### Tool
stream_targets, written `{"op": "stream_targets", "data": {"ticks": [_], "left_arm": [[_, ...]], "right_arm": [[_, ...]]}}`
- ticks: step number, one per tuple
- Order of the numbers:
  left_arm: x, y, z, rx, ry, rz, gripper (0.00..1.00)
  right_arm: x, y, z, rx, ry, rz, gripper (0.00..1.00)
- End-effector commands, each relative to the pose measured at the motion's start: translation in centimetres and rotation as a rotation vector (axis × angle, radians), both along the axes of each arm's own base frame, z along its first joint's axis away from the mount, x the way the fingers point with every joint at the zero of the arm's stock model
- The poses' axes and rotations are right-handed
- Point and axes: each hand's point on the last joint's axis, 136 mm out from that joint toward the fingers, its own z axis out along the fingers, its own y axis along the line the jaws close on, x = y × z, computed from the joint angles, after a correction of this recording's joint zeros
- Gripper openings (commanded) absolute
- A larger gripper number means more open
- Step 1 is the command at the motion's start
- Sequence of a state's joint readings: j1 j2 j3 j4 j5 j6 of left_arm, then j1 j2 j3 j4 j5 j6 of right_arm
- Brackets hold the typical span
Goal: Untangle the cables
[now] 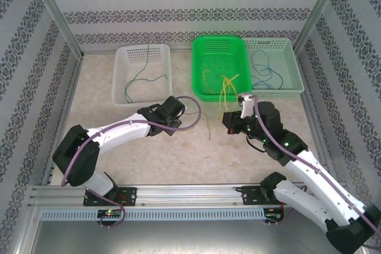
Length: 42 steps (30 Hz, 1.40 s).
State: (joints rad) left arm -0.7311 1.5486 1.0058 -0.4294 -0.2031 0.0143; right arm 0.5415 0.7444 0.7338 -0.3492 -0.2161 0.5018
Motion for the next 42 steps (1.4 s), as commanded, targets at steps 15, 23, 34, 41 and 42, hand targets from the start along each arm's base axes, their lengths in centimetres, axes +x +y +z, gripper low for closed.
{"op": "stream_targets", "data": {"ticks": [15,23,34,41,42], "left_arm": [[-0.1,0.0,3.4,-0.108,-0.039,0.062,0.89],[-0.6,-0.3,7.1,-0.231,-0.112,0.054,1.00],[-1.9,1.1,1.3,0.055,0.137,0.001,1.00],[-0.7,1.2,3.0,-0.021,0.024,0.085,1.00],[-0.6,0.6,4.1,-0.093,-0.013,0.085,1.00]], "right_arm": [[-0.2,1.1,-1.0,-0.009,0.049,0.108,0.00],[0.4,0.8,-1.6,-0.022,0.069,0.087,0.00],[2.1,-0.4,-2.5,-0.100,0.093,-0.007,0.00],[2.4,1.1,-3.0,-0.096,0.112,0.052,0.00],[2.1,1.8,-2.8,-0.080,0.104,0.090,0.00]]}}
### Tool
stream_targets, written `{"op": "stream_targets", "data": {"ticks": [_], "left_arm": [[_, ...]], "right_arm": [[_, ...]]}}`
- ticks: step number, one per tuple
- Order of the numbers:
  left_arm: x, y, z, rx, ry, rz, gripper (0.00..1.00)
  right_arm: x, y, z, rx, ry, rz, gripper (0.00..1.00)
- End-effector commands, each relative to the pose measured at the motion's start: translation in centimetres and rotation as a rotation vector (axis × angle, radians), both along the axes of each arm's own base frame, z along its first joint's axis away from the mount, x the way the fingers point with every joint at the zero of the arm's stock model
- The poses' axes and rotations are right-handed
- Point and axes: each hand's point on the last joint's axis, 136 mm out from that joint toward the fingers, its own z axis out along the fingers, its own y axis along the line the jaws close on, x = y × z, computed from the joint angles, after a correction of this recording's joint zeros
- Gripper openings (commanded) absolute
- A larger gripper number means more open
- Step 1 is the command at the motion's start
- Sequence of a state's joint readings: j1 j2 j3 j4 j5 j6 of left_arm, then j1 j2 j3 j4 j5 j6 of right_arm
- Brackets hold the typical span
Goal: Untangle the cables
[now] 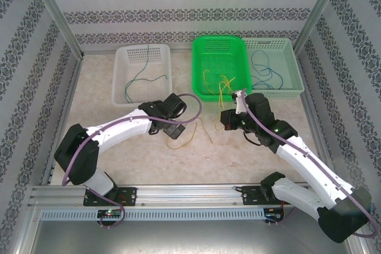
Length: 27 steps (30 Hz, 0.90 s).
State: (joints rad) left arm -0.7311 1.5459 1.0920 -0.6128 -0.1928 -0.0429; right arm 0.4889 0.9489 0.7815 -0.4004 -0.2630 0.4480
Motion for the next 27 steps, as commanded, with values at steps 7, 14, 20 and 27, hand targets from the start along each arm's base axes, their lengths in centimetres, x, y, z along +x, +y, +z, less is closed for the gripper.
{"op": "stream_targets", "data": {"ticks": [7,14,20,27], "left_arm": [[0.3,-5.3,9.9,-0.564,-0.225,-0.093,1.00],[1.0,-7.8,11.7,-0.739,-0.143,-0.135,0.99],[1.9,-9.1,12.2,-0.845,-0.091,-0.147,0.96],[2.4,-10.2,12.5,-0.895,-0.064,-0.178,0.92]], "right_arm": [[-1.0,3.6,1.8,0.087,-0.034,0.191,0.00],[-1.3,5.4,2.5,0.128,-0.057,0.261,0.00],[-1.7,6.6,2.9,0.146,-0.073,0.314,0.00],[-2.1,7.3,3.1,0.158,-0.073,0.345,0.00]]}}
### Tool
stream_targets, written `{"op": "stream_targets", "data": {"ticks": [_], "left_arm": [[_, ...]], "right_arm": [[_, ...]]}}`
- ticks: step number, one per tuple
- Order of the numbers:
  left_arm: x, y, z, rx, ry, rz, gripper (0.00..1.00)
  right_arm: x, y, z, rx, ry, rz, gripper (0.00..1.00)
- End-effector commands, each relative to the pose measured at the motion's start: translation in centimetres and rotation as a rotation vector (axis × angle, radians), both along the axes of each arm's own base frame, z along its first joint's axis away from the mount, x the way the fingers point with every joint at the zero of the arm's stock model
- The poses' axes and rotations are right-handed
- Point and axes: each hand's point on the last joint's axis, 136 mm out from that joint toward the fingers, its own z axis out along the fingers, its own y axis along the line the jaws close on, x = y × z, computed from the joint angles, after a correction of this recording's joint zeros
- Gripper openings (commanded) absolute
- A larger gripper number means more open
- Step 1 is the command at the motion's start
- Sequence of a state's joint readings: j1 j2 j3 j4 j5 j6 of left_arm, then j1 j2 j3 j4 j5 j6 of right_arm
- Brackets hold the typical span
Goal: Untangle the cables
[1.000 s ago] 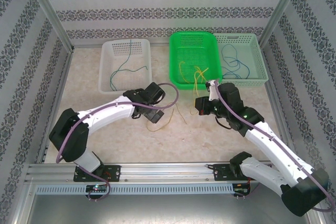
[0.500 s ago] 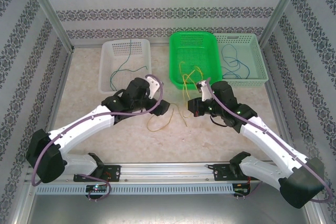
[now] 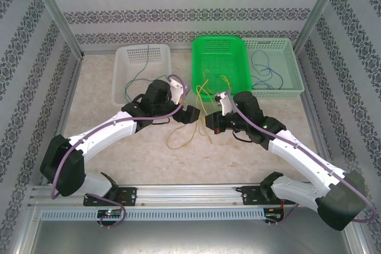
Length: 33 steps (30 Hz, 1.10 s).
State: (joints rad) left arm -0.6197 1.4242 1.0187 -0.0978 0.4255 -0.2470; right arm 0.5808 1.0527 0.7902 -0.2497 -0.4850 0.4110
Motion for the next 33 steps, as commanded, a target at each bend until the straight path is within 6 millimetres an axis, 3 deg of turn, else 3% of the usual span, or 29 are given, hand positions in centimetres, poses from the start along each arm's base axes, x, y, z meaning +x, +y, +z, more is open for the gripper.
{"op": "stream_targets", "data": {"ticks": [1,3,11,14,21,27,30,33], "left_arm": [[1.0,-1.3,2.5,-0.081,-0.033,-0.028,0.91],[1.6,-1.3,2.1,-0.069,-0.022,-0.015,0.88],[2.8,-1.1,2.0,-0.093,-0.013,0.009,0.62],[2.9,-1.2,2.1,-0.108,-0.008,0.004,0.60],[3.3,-0.7,2.5,-0.126,-0.014,0.040,0.17],[3.7,0.8,3.4,-0.218,-0.018,0.131,0.10],[3.4,0.5,3.5,-0.258,0.006,0.124,0.09],[3.4,0.5,3.2,-0.276,0.023,0.140,0.09]], "right_arm": [[-0.2,1.2,2.3,0.050,-0.065,0.060,0.00],[-0.6,1.6,2.7,0.062,-0.073,0.081,0.00],[-1.5,1.5,3.0,0.085,-0.082,0.101,0.00],[-1.7,1.4,3.3,0.095,-0.088,0.103,0.00],[-0.9,0.8,2.8,0.072,-0.099,0.040,0.00],[2.8,-3.7,1.1,-0.016,-0.144,-0.315,0.00],[4.3,-6.5,0.8,0.018,-0.167,-0.535,0.00],[4.7,-8.0,1.3,0.109,-0.216,-0.654,0.00]]}}
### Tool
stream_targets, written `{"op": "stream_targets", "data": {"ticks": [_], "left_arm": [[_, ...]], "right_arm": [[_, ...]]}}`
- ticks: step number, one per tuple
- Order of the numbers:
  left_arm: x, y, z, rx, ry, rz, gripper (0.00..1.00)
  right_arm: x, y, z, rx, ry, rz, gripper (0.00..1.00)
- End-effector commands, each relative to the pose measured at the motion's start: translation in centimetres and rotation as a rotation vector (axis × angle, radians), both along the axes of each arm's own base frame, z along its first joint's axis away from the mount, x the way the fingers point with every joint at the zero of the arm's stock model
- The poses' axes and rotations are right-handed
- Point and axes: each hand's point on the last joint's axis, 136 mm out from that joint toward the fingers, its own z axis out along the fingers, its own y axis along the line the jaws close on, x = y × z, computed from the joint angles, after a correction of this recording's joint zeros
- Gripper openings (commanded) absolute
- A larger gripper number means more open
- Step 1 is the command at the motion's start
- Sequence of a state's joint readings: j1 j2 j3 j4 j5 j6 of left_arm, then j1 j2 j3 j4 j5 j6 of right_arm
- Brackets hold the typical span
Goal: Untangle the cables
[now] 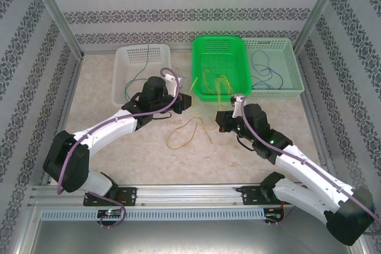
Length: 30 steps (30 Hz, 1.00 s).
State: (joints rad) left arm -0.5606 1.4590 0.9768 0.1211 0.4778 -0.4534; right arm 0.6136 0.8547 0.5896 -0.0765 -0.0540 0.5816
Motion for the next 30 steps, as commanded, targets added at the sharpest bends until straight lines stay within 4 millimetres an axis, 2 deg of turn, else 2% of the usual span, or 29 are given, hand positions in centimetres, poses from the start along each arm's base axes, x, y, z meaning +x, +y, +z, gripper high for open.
{"op": "stream_targets", "data": {"ticks": [1,6,8,11,12,16,19,22,23,24,26,28,30], "left_arm": [[0.7,0.4,1.9,-0.080,-0.027,0.048,0.09],[1.0,0.7,1.3,-0.111,0.010,0.087,0.06],[1.5,1.3,0.6,-0.122,0.043,0.144,0.00],[2.1,2.4,-0.4,-0.176,0.097,0.228,0.00],[2.1,2.7,-0.7,-0.193,0.111,0.248,0.00],[1.9,2.9,-0.5,-0.240,0.132,0.268,0.00],[1.9,3.0,-0.1,-0.263,0.136,0.278,0.06],[1.9,3.5,-0.2,-0.253,0.144,0.307,0.27],[1.9,3.9,-0.3,-0.240,0.143,0.324,0.35],[1.8,4.3,-0.3,-0.227,0.136,0.340,0.43],[1.5,5.6,-0.2,-0.179,0.111,0.390,0.66],[1.1,7.3,0.2,-0.111,0.066,0.437,0.81],[0.7,9.1,0.9,-0.029,0.007,0.483,0.87]], "right_arm": [[2.0,-2.9,2.2,0.115,-0.121,-0.248,0.00],[1.3,-4.4,3.2,0.200,-0.202,-0.312,0.00],[0.9,-4.8,3.4,0.240,-0.230,-0.326,0.00],[0.4,-5.8,4.1,0.273,-0.271,-0.366,0.00],[0.2,-6.2,3.0,0.256,-0.263,-0.380,0.00],[-0.2,-6.6,2.8,0.260,-0.271,-0.396,0.00],[0.0,-6.0,2.5,0.247,-0.258,-0.381,0.00],[0.2,-4.7,2.1,0.184,-0.251,-0.332,0.00],[0.3,-4.0,3.4,0.160,-0.271,-0.306,0.00],[0.4,-3.5,3.5,0.114,-0.274,-0.279,0.00],[0.3,-2.5,3.7,-0.027,-0.276,-0.222,0.00],[0.3,-2.1,3.8,-0.166,-0.274,-0.184,0.00],[0.3,-1.9,3.7,-0.305,-0.266,-0.143,0.00]]}}
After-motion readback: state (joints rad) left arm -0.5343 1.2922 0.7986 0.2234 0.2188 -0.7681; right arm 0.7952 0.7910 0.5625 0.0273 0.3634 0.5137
